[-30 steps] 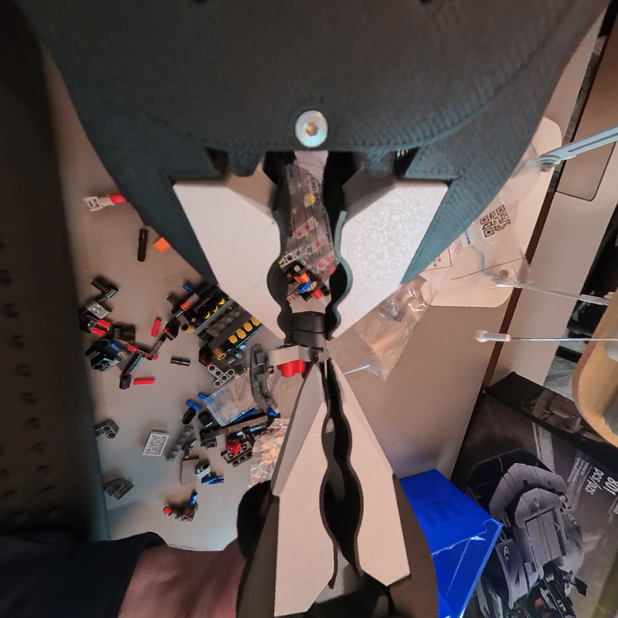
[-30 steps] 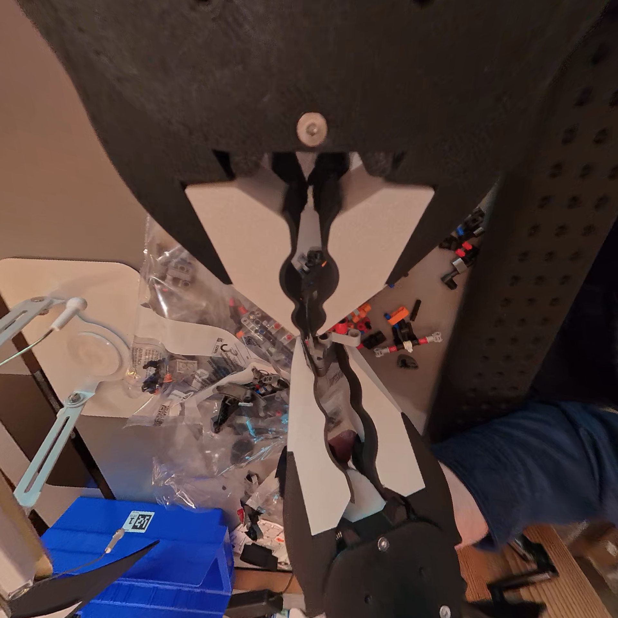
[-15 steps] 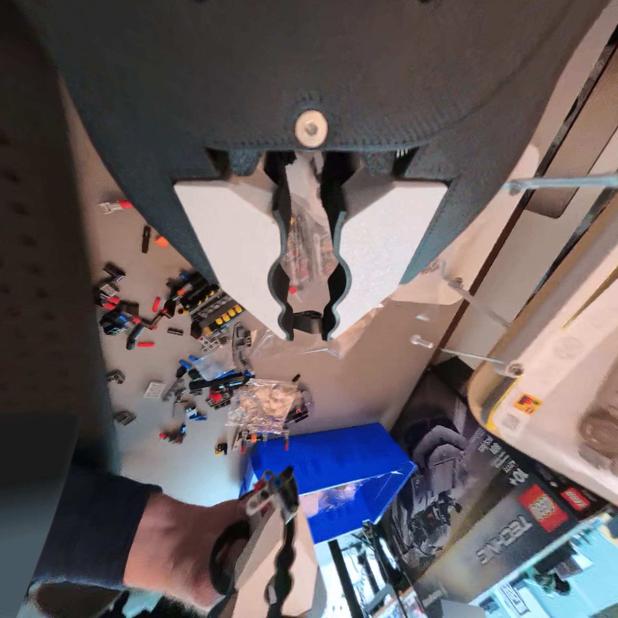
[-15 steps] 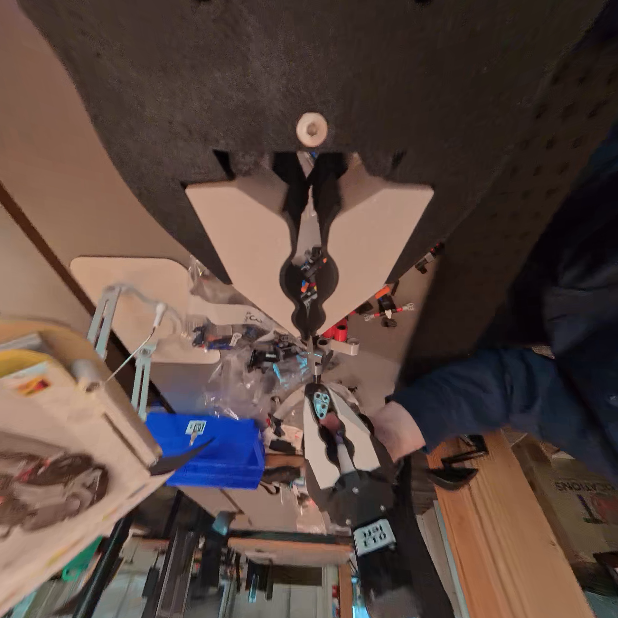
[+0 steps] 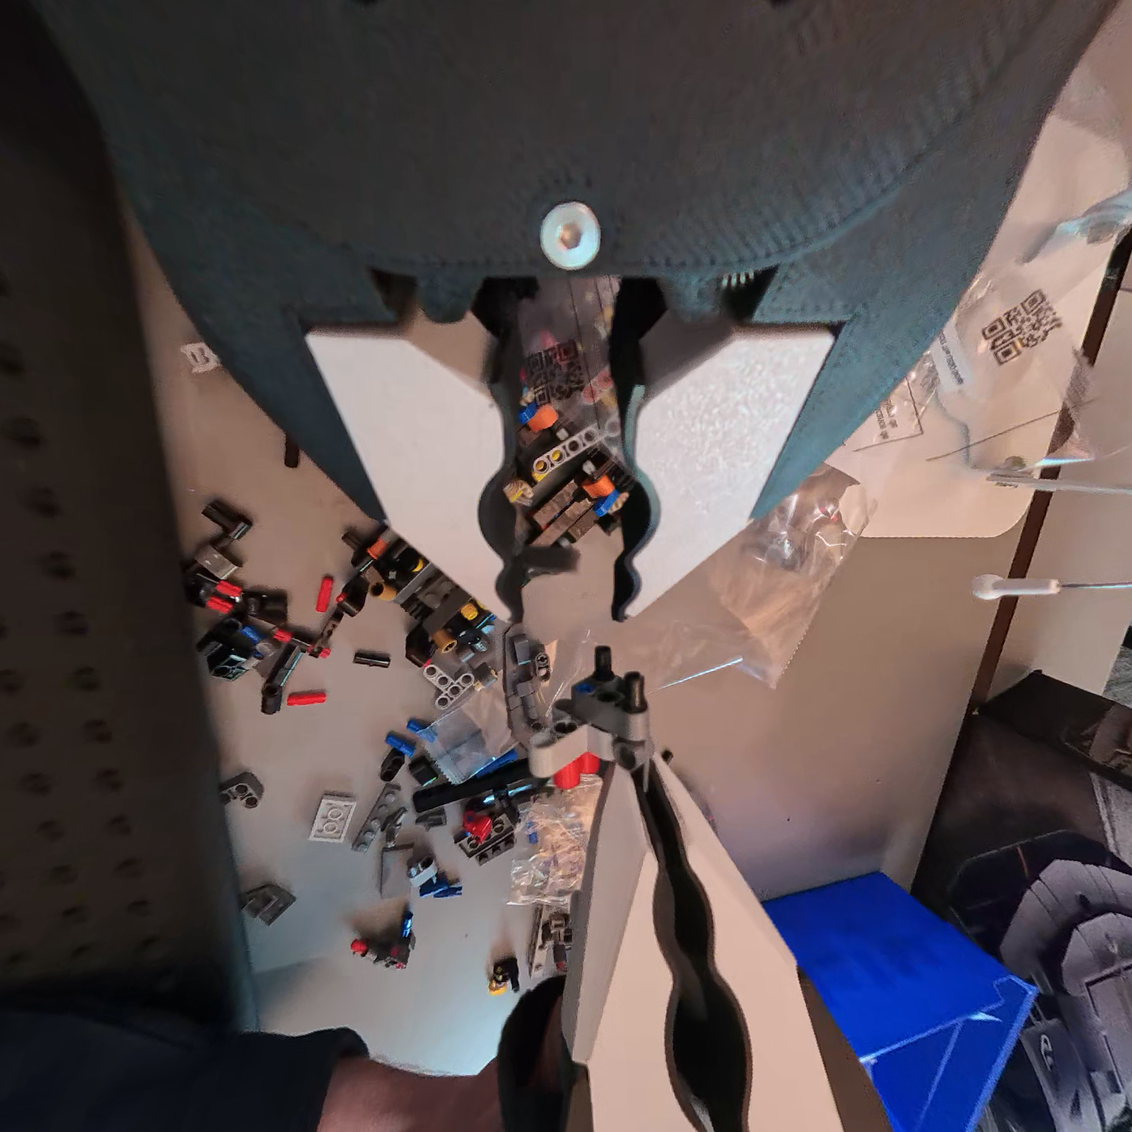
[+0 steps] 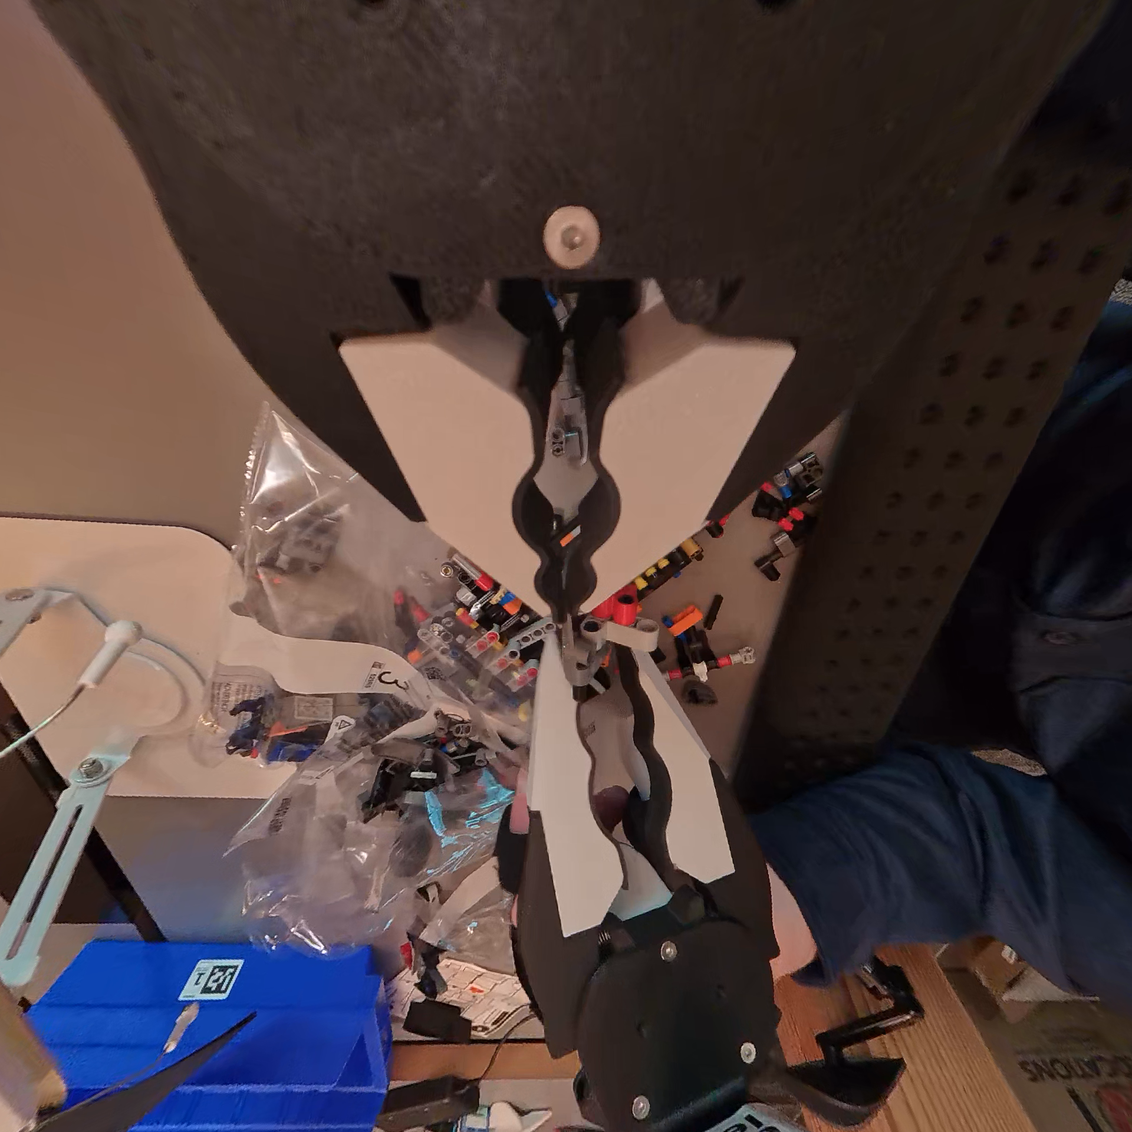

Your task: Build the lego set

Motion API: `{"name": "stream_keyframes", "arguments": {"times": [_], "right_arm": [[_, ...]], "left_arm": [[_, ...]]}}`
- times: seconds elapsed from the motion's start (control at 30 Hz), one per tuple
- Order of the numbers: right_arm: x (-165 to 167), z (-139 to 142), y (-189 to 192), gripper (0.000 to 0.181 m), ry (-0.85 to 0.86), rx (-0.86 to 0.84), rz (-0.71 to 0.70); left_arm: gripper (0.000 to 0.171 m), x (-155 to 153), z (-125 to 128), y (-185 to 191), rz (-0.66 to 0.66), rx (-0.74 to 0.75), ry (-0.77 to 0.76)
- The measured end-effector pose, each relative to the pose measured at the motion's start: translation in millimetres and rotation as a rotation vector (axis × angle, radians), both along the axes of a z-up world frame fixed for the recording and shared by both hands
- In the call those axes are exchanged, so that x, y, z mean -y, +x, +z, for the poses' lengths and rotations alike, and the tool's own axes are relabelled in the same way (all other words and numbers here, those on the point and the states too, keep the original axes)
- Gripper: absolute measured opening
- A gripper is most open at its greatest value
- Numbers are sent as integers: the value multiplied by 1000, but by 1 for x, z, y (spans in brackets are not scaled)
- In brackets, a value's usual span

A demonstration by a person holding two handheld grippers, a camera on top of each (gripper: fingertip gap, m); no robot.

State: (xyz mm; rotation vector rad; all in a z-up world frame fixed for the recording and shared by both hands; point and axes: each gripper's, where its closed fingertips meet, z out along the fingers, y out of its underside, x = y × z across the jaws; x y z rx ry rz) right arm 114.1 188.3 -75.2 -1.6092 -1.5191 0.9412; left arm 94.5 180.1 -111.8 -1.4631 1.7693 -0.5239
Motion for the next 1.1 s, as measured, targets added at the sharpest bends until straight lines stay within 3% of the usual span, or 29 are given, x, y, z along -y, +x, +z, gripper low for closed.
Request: {"name": "stream_keyframes", "arguments": {"times": [0.13,0.33,0.57,0.8,0.9,0.97,1.1], "right_arm": [[0,-4,-1,0,-15,11,6],[0,-5,-4,0,-55,-6,13],[-1,5,-2,0,-153,-91,17],[-6,-2,-2,0,-192,-62,-14],[-8,-4,-2,0,-197,-45,-36],[-10,-6,-2,0,-197,-35,-49],[-13,-13,-1,0,-186,5,-72]], "left_arm": [[38,-3,-1,3,17,-1,25],[47,-4,24,11,38,100,123],[25,-16,27,18,97,50,381],[39,-27,29,16,146,3,512],[36,-28,26,16,145,-32,549],[24,-27,21,17,131,-64,576],[23,-32,14,16,161,-107,561]]}}
